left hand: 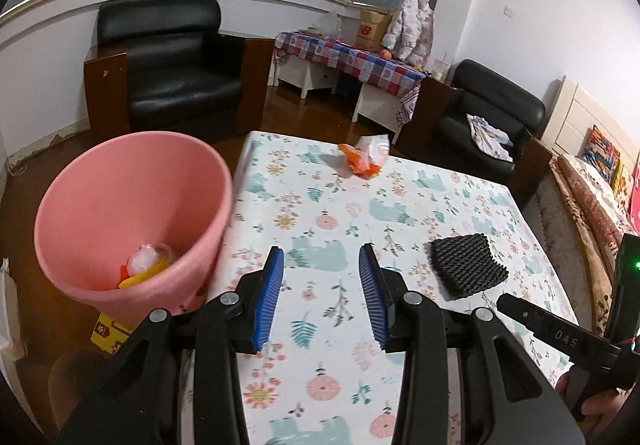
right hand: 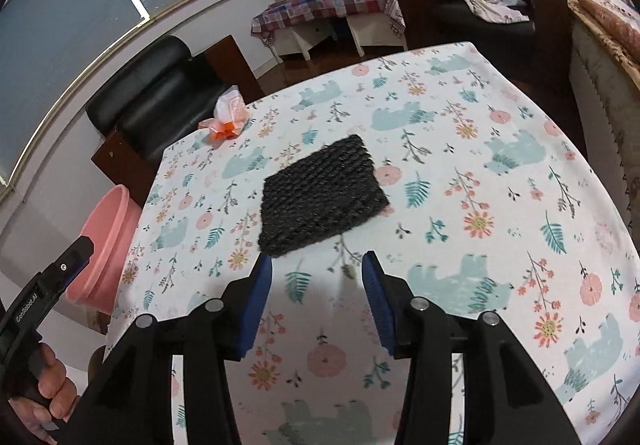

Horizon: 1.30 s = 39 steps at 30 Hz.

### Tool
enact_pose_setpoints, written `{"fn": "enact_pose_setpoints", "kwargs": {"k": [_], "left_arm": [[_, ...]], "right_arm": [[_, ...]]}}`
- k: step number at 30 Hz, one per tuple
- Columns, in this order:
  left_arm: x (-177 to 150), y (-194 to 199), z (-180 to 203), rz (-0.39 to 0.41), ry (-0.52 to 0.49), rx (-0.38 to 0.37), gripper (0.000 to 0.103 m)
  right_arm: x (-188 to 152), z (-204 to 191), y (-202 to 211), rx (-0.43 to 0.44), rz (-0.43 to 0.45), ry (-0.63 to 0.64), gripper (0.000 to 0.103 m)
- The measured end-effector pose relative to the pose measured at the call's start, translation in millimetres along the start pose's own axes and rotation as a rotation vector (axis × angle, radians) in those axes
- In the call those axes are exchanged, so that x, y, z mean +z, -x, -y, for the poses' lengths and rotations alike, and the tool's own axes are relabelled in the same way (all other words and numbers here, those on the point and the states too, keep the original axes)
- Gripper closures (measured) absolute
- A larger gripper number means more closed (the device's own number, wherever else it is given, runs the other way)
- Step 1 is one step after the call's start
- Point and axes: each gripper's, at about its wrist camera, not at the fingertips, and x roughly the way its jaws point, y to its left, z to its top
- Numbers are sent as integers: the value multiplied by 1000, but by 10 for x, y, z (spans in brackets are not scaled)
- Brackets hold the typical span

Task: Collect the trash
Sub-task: 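Move both tools back over the table toward the black foam net, then close the right tool on the black foam net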

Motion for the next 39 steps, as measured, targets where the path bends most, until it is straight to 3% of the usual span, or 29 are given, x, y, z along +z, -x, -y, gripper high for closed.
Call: {"fn": "enact_pose_setpoints", "kwargs": {"k": [7, 23, 37, 39], "left_arm": [[-27, -97, 95, -13, -11, 20, 64], [38, -224, 248, -19, -71, 17, 64], [269, -563, 353, -7, -137, -8, 64], [341, -665, 371, -7, -149, -4, 64]], "right_arm": [[33, 114, 33, -5, 22, -10, 56], [56, 263, -152, 22, -25, -66, 54], [460, 120, -539, 33, -23, -79, 52], [524, 85, -590, -8, 0, -57, 62]]}}
